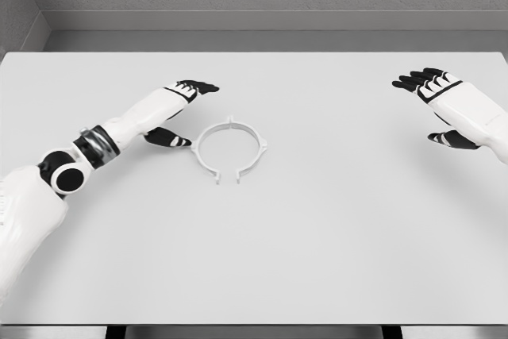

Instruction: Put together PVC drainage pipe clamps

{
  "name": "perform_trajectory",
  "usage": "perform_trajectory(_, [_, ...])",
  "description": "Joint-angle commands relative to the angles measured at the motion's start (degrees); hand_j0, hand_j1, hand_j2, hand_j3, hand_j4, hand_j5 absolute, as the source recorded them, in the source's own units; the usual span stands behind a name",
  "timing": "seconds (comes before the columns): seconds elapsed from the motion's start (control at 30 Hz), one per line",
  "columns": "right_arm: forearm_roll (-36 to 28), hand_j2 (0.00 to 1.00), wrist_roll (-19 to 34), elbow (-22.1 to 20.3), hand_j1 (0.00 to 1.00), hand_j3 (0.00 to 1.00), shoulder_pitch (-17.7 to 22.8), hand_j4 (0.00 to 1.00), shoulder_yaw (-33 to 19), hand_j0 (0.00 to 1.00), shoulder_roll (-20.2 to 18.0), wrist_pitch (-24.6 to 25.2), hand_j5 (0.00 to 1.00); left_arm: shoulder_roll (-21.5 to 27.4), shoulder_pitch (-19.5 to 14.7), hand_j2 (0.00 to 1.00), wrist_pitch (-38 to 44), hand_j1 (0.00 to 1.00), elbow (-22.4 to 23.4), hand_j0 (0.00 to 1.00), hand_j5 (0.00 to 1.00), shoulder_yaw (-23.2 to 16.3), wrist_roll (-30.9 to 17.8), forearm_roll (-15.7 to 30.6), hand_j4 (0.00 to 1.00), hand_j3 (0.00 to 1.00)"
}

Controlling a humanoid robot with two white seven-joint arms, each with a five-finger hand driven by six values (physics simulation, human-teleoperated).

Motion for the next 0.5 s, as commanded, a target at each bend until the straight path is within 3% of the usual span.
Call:
perform_trajectory(0.0, [-0.39,1.0,-0.03,-0.02,1.0,1.0,0.0,1.0,-0.02,1.0,-0.05,0.07,1.0,-0.13,0.09,1.0,0.03,1.0,-0.13,1.0,1.0,0.06,0.03,0.37,1.0,1.0])
perform_trajectory(0.47, [-0.47,1.0,-0.03,-0.02,1.0,1.0,0.0,1.0,-0.02,1.0,-0.05,0.07,1.0,-1.45,0.26,1.0,0.03,1.0,-0.39,1.0,1.0,0.06,0.03,-0.43,1.0,1.0])
